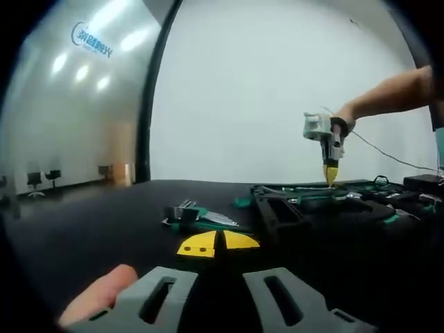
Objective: Pick up the tools and put them into their designated positions in the toolbox.
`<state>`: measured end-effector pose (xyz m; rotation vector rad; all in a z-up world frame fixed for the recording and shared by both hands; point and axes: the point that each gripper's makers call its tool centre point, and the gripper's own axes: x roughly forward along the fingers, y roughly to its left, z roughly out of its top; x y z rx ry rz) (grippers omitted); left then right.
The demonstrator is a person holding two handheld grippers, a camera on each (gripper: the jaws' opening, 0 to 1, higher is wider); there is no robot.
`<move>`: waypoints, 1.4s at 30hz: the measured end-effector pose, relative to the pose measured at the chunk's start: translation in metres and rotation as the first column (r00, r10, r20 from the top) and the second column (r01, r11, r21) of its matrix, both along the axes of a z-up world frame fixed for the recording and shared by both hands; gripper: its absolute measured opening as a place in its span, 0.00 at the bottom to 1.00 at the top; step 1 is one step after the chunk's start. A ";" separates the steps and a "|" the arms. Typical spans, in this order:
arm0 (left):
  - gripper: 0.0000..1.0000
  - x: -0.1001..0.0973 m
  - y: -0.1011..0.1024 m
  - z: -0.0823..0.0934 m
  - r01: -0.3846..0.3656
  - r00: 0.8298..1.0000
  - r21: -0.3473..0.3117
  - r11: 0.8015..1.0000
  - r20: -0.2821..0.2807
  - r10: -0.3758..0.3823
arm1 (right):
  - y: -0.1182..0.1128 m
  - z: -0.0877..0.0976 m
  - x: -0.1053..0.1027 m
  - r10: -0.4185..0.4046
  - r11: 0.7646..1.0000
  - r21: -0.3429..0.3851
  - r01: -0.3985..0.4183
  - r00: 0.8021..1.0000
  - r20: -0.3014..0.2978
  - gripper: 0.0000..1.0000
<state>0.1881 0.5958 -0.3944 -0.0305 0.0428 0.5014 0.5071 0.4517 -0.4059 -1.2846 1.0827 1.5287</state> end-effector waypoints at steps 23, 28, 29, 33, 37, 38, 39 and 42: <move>0.05 -0.002 -0.001 0.000 0.000 1.000 0.000 1.000 0.001 0.000 | -0.004 0.019 -0.018 0.389 0.882 0.185 -0.433 0.892 0.232 0.05; 0.05 -0.002 -0.002 0.000 0.001 1.000 -0.001 1.000 0.001 -0.001 | -0.015 0.015 -0.036 0.556 0.737 0.165 -0.655 0.727 0.404 0.05; 0.05 -0.002 -0.002 0.000 0.002 1.000 -0.002 1.000 0.000 -0.002 | -0.018 0.013 -0.033 0.536 0.749 0.150 -0.646 0.723 0.436 0.07; 0.05 -0.003 -0.003 0.000 0.002 1.000 -0.002 1.000 0.000 -0.002 | -0.014 0.011 -0.029 0.521 0.734 0.171 -0.657 0.707 0.479 0.14; 0.05 -0.003 -0.004 0.000 0.003 1.000 -0.004 1.000 -0.001 -0.003 | -0.012 0.006 -0.023 0.544 0.713 0.155 -0.684 0.679 0.492 0.11; 0.05 -0.003 -0.004 0.000 0.002 1.000 -0.004 1.000 -0.001 -0.002 | -0.014 0.004 -0.026 0.546 0.710 0.155 -0.687 0.676 0.495 0.11; 0.05 -0.003 -0.004 0.000 0.002 1.000 -0.004 1.000 -0.001 -0.002 | -0.012 0.004 -0.025 0.558 0.691 0.147 -0.708 0.652 0.513 0.11; 0.05 -0.003 -0.005 0.001 0.002 1.000 -0.003 1.000 -0.001 -0.002 | -0.007 0.003 -0.024 0.587 0.642 0.135 -0.755 0.597 0.547 0.12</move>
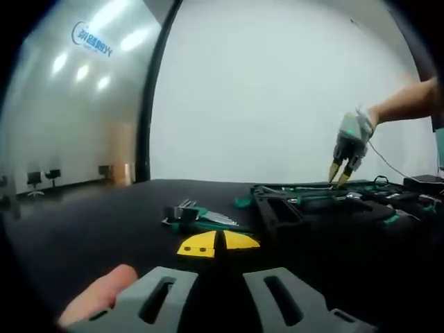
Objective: Pick up the tools and put them into their designated positions in the toolbox.
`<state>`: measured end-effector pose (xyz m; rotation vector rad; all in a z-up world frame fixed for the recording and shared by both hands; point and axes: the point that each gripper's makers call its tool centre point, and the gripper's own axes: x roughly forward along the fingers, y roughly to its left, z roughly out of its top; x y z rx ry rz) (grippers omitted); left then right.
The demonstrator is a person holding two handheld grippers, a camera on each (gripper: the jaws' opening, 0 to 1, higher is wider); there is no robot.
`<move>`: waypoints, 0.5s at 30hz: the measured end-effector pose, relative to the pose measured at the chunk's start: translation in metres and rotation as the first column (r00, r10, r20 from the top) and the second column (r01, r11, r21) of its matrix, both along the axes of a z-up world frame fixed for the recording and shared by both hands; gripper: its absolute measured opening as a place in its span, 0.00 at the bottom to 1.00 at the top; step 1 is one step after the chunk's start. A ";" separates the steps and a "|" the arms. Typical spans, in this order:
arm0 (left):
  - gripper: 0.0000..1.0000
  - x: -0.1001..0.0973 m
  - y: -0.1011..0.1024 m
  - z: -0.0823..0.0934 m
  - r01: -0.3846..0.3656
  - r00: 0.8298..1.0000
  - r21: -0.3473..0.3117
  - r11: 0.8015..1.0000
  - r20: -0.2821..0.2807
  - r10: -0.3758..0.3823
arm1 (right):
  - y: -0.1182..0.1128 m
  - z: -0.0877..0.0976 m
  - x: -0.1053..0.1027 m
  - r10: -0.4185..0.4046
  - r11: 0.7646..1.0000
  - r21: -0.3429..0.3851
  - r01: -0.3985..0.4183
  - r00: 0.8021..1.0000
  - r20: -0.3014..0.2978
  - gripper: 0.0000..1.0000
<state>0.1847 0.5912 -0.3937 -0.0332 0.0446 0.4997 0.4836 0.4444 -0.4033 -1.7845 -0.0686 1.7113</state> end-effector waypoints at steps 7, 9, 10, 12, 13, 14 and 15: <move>0.05 0.000 0.000 0.000 0.000 1.000 0.000 1.000 0.000 0.000 | -0.003 -0.007 -0.003 0.050 0.999 -0.018 -0.049 0.998 0.042 0.05; 0.05 0.000 0.000 0.000 0.000 1.000 0.001 1.000 0.000 0.000 | -0.003 -0.006 -0.003 0.032 0.999 -0.019 -0.031 0.999 0.024 0.05; 0.05 0.000 0.000 0.000 0.000 1.000 0.000 1.000 0.000 0.000 | -0.002 -0.005 -0.001 0.025 0.999 -0.024 -0.024 1.000 0.013 0.05; 0.05 0.000 0.000 0.000 0.000 1.000 0.001 1.000 0.000 0.000 | -0.004 -0.004 -0.001 -0.040 0.999 -0.038 0.039 0.998 -0.042 0.05; 0.05 0.000 0.000 0.000 0.000 1.000 0.001 1.000 0.000 0.000 | -0.004 -0.002 0.000 -0.086 0.995 -0.048 0.082 0.994 -0.074 0.05; 0.05 0.000 0.000 0.000 -0.001 1.000 0.001 1.000 0.000 0.001 | -0.003 0.000 -0.001 -0.107 0.993 -0.053 0.102 0.989 -0.102 0.05; 0.05 0.000 0.000 0.000 -0.001 1.000 0.002 1.000 0.000 0.001 | -0.004 0.000 -0.001 -0.131 0.990 -0.076 0.122 0.984 -0.122 0.05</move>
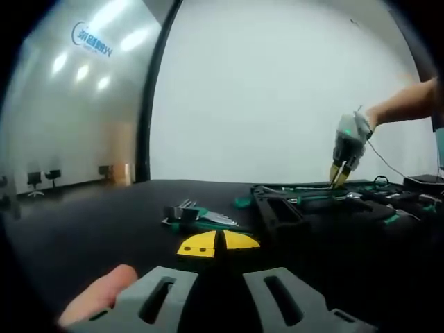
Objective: Pick up the tools and put them into their designated positions in the toolbox.
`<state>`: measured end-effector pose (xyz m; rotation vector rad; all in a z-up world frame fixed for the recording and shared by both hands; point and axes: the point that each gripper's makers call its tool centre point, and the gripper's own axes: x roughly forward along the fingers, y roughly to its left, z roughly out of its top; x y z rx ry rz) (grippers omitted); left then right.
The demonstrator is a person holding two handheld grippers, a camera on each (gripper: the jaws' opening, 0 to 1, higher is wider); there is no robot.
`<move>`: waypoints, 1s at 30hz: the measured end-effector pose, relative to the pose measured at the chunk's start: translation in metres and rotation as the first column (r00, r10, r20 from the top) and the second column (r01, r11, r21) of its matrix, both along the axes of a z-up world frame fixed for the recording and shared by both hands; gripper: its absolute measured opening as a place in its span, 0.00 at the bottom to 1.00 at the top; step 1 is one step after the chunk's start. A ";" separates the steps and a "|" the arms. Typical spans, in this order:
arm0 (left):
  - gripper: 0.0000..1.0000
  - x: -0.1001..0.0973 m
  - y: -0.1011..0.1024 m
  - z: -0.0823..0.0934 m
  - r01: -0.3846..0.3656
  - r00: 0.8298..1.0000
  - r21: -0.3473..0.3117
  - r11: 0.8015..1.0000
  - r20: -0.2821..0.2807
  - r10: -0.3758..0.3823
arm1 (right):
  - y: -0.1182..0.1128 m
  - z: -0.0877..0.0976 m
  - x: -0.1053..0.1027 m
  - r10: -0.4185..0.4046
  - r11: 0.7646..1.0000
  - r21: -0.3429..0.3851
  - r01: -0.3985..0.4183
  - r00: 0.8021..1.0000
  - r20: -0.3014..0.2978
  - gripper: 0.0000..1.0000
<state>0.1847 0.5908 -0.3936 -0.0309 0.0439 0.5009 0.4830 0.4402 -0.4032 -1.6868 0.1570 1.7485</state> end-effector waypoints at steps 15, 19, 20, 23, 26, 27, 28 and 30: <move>0.04 0.001 0.002 0.000 -0.001 1.000 0.006 1.000 0.003 0.001 | -0.003 -0.007 -0.006 -0.146 0.971 -0.213 0.106 0.973 -0.182 0.04; 0.04 0.002 0.003 0.000 0.000 1.000 0.008 1.000 0.004 0.000 | -0.002 -0.008 -0.007 -0.147 0.970 -0.222 0.103 0.970 -0.195 0.04; 0.04 0.002 0.003 0.000 0.000 1.000 0.008 1.000 0.005 0.000 | -0.002 -0.008 -0.007 -0.148 0.969 -0.225 0.103 0.969 -0.196 0.04; 0.04 0.002 0.003 0.000 0.000 1.000 0.009 1.000 0.005 0.000 | 0.000 -0.009 -0.002 -0.141 0.971 -0.219 0.099 0.972 -0.188 0.04; 0.04 0.001 0.002 0.001 0.000 1.000 0.010 1.000 0.005 0.000 | 0.002 -0.009 0.001 -0.113 0.975 -0.208 0.078 0.980 -0.164 0.04; 0.04 0.001 0.002 0.001 0.000 1.000 0.010 1.000 0.005 0.000 | 0.001 -0.009 -0.001 -0.099 0.977 -0.204 0.067 0.983 -0.152 0.04; 0.04 0.001 0.001 0.001 0.000 1.000 0.010 1.000 0.005 0.000 | 0.001 -0.010 -0.002 -0.097 0.977 -0.205 0.066 0.984 -0.148 0.04; 0.04 0.001 0.001 0.001 0.000 1.000 0.011 1.000 0.005 0.000 | -0.002 -0.010 -0.004 -0.096 0.973 -0.220 0.064 0.986 -0.137 0.04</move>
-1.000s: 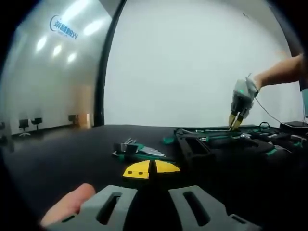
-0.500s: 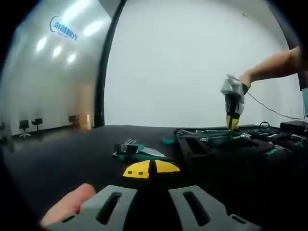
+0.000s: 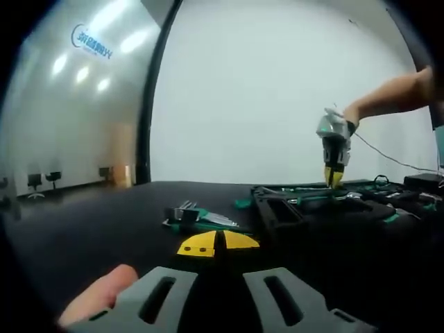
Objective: Pick up the tools and put them into their designated positions in the toolbox.
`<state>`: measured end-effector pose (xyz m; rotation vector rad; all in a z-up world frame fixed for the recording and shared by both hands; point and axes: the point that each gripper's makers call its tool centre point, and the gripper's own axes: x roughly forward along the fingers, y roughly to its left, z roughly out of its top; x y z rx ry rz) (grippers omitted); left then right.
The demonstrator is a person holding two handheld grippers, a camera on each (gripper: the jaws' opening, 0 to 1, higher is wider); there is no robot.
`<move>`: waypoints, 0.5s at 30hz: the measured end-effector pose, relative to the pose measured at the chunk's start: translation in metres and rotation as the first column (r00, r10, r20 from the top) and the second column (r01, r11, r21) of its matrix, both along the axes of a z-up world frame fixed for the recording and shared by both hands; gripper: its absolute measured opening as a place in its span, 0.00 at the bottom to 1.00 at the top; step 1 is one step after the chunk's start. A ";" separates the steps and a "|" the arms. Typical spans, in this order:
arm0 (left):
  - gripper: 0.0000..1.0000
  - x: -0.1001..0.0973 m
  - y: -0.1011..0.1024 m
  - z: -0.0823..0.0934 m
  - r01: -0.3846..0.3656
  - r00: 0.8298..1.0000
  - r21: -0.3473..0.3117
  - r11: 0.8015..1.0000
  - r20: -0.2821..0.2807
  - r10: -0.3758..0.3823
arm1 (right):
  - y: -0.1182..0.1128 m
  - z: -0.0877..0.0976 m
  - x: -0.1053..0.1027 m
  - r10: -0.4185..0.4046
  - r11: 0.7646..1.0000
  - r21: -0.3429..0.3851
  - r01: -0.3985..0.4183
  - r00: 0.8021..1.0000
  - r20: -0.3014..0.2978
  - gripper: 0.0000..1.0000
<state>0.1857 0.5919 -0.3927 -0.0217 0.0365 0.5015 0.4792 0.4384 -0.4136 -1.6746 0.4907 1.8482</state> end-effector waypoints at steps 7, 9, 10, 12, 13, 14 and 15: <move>0.04 0.000 0.000 0.000 0.000 1.000 -0.002 1.000 0.000 0.000 | -0.002 -0.004 -0.002 0.024 0.999 -0.034 -0.023 0.999 0.034 0.04; 0.04 0.000 0.000 0.000 0.000 1.000 -0.001 1.000 0.000 0.000 | -0.002 -0.006 -0.004 0.035 0.998 -0.046 -0.032 0.998 0.052 0.04; 0.04 -0.001 0.000 0.000 0.000 1.000 0.000 1.000 0.000 0.000 | -0.001 -0.007 -0.004 0.043 0.998 -0.050 -0.040 0.997 0.059 0.04; 0.04 -0.001 -0.001 0.000 0.000 1.000 -0.001 1.000 0.000 0.000 | -0.001 -0.006 -0.004 0.046 0.998 -0.048 -0.042 0.996 0.074 0.06; 0.04 -0.001 -0.001 0.000 0.000 1.000 -0.001 1.000 0.000 0.000 | 0.002 -0.003 0.000 0.045 0.999 -0.020 -0.043 0.996 0.078 0.08; 0.04 -0.001 -0.001 0.000 0.001 1.000 -0.002 1.000 0.000 -0.001 | 0.001 -0.001 0.000 0.050 0.999 -0.015 -0.049 0.996 0.075 0.10; 0.04 -0.001 -0.001 0.000 0.002 1.000 -0.003 1.000 0.000 -0.002 | 0.001 0.004 0.002 0.055 0.998 0.001 -0.055 0.997 0.061 0.12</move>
